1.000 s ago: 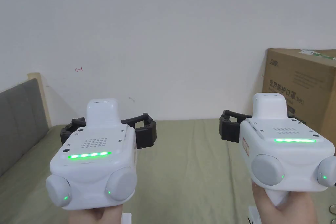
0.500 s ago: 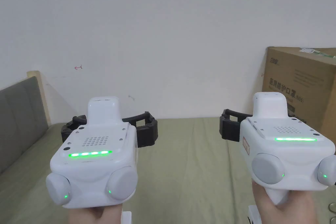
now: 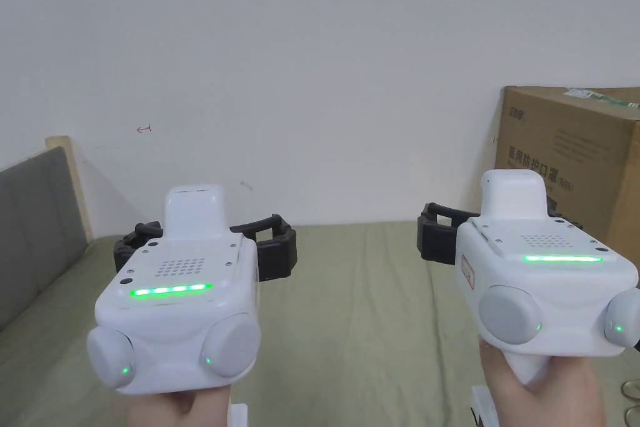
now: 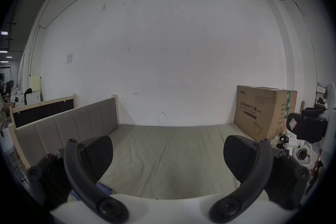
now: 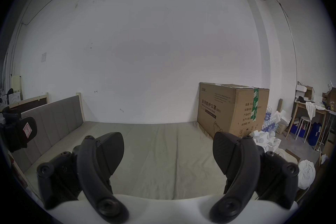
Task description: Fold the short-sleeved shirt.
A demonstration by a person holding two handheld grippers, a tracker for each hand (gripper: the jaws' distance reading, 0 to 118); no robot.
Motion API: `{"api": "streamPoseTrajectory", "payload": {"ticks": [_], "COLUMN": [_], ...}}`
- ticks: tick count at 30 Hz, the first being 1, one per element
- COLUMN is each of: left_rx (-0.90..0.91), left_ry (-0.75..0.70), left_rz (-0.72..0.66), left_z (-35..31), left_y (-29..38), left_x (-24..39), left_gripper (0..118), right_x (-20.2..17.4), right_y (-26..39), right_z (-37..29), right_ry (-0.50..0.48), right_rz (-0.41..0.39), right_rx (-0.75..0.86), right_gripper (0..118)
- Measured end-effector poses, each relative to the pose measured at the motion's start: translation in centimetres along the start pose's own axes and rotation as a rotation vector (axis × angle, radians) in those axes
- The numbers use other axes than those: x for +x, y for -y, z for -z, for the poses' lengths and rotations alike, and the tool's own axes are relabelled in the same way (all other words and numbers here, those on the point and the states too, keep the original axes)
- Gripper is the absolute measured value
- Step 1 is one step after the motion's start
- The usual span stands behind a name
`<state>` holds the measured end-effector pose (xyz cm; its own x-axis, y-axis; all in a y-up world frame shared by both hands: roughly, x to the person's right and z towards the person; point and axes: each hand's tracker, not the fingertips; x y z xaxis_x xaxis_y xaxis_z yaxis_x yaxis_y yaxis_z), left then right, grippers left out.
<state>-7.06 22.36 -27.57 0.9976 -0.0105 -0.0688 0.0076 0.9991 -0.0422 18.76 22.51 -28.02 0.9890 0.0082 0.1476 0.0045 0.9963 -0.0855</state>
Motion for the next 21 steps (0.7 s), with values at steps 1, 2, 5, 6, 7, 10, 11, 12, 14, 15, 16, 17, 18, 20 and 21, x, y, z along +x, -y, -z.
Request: {"api": "streamPoseTrajectory", "payload": {"ticks": [1,2,5,6,7,10,11,12,14,15,16,17,18,20,21], "left_rx": [0.0,0.0,0.003,0.004,0.005,0.009,0.01,0.01,0.012,0.011,0.009,0.004,-0.003,-0.015,-0.023], "left_ry": [-0.001,-0.003,0.0,0.002,0.005,0.023,0.02,0.018,0.029,0.042,0.056,0.062,0.059,0.049,0.043], "left_rz": [0.001,0.003,0.005,0.006,0.005,-0.004,-0.007,-0.011,-0.018,-0.024,-0.027,-0.034,-0.04,-0.052,-0.052], "left_z": [-0.04,-0.05,-0.11,-0.12,-0.14,-0.12,-0.12,-0.13,-0.22,-0.19,-0.14,-0.1,-0.01,0.15,0.23], "left_y": [-0.04,-0.09,-0.15,-0.16,-0.17,-0.14,-0.13,-0.14,-0.15,-0.18,-0.21,-0.23,-0.26,-0.27,-0.31], "left_x": [0.03,0.08,0.16,0.19,0.2,0.2,0.23,0.24,0.18,0.1,-0.02,-0.09,-0.07,-0.06,-0.06], "left_gripper": [118,118,118,118,118,118,118,118,118,118,118,118,118,118,118], "right_x": [0.0,0.0,-0.03,-0.03,-0.04,-0.03,-0.03,-0.03,-0.04,-0.02,-0.02,-0.03,-0.06,-0.14,-0.2], "right_y": [0.03,0.1,0.24,0.28,0.31,0.36,0.37,0.37,0.36,0.35,0.34,0.33,0.33,0.36,0.4], "right_z": [0.01,0.01,0.07,0.09,0.1,0.13,0.14,0.14,0.13,0.13,0.13,0.14,0.14,0.21,0.24], "right_ry": [0.0,0.0,0.001,0.0,-0.001,-0.004,-0.005,-0.005,-0.004,-0.006,-0.008,-0.009,-0.009,-0.011,-0.012], "right_rz": [0.0,0.0,-0.003,-0.003,-0.002,0.005,0.007,0.006,0.005,0.007,0.009,0.009,0.007,0.005,0.004], "right_rx": [-0.001,-0.003,-0.008,-0.01,-0.012,-0.018,-0.019,-0.019,-0.02,-0.021,-0.02,-0.02,-0.021,-0.025,-0.026], "right_gripper": [104,104,104,104,104,104,104,104,104,104,104,104,104,104,104]}}
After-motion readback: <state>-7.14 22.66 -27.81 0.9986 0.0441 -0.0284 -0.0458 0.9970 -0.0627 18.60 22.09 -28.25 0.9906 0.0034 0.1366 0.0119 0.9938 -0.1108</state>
